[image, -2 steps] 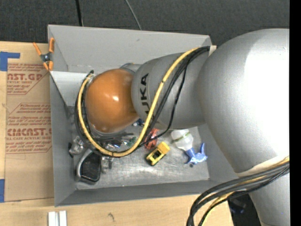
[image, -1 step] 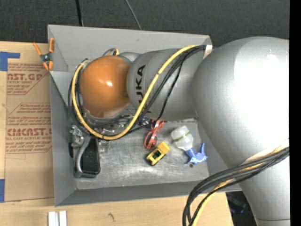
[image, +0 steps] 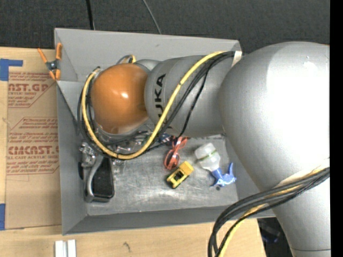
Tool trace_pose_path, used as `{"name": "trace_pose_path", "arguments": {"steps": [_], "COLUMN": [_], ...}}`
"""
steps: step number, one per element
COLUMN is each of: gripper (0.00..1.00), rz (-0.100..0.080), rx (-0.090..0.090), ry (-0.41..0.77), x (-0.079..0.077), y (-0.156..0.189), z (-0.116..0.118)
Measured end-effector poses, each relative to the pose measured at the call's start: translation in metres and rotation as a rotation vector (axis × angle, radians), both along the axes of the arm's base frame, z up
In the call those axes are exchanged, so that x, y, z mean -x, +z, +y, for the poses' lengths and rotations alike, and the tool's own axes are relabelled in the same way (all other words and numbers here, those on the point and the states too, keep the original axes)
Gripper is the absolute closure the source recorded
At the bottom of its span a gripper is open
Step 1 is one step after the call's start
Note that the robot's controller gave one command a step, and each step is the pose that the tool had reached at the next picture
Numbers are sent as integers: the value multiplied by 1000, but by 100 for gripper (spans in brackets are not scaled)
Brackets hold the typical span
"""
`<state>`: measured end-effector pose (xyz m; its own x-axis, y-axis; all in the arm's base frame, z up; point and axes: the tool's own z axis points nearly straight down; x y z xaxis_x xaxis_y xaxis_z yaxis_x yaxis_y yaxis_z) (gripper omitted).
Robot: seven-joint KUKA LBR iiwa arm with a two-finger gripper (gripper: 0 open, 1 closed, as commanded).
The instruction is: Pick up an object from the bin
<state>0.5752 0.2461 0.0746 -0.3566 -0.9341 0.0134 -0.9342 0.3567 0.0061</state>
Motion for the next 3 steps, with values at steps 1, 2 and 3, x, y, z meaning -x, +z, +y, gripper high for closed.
{"name": "trace_pose_path", "arguments": {"steps": [1, 2, 3], "gripper": [100, 100, 100], "rz": [-1, -1, -7], "rx": [-3, -7, -10], "ry": [-1, -2, -2], "x": [1, 3, 2], "y": [4, 20, 35], "z": [0, -1, 0]}}
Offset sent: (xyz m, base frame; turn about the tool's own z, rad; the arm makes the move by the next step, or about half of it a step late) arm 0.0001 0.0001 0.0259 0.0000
